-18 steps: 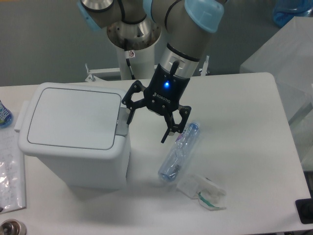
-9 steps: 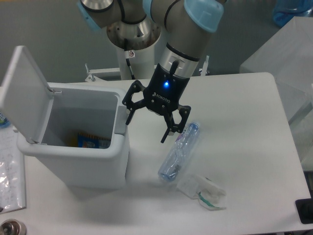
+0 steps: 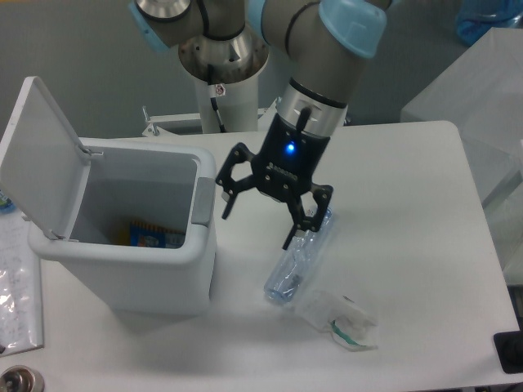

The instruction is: Open the trash can

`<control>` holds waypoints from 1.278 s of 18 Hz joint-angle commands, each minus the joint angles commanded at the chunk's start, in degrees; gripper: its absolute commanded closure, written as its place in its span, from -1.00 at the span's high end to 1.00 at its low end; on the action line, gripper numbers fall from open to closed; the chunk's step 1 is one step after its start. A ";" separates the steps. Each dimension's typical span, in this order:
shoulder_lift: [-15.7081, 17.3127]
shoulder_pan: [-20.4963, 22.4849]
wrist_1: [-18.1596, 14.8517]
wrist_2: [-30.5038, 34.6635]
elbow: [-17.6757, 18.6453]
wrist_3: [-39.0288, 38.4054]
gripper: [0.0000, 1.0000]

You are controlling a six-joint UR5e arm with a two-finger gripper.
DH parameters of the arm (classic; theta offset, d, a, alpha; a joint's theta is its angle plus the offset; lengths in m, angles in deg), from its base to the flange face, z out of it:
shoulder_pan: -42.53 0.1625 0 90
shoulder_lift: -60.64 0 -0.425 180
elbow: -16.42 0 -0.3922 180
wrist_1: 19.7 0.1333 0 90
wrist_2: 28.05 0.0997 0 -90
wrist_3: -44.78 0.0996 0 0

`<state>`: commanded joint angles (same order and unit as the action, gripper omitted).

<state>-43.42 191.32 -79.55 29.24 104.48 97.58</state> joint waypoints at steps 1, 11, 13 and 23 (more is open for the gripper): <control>-0.70 0.70 0.00 1.32 0.00 1.49 1.00; -8.96 9.23 -0.35 9.40 -2.36 20.82 1.00; -10.98 9.41 -0.96 14.66 -4.73 23.21 1.00; -15.29 9.94 -2.90 24.98 -8.70 34.21 1.00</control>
<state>-58.71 201.26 -82.45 54.21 95.78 131.79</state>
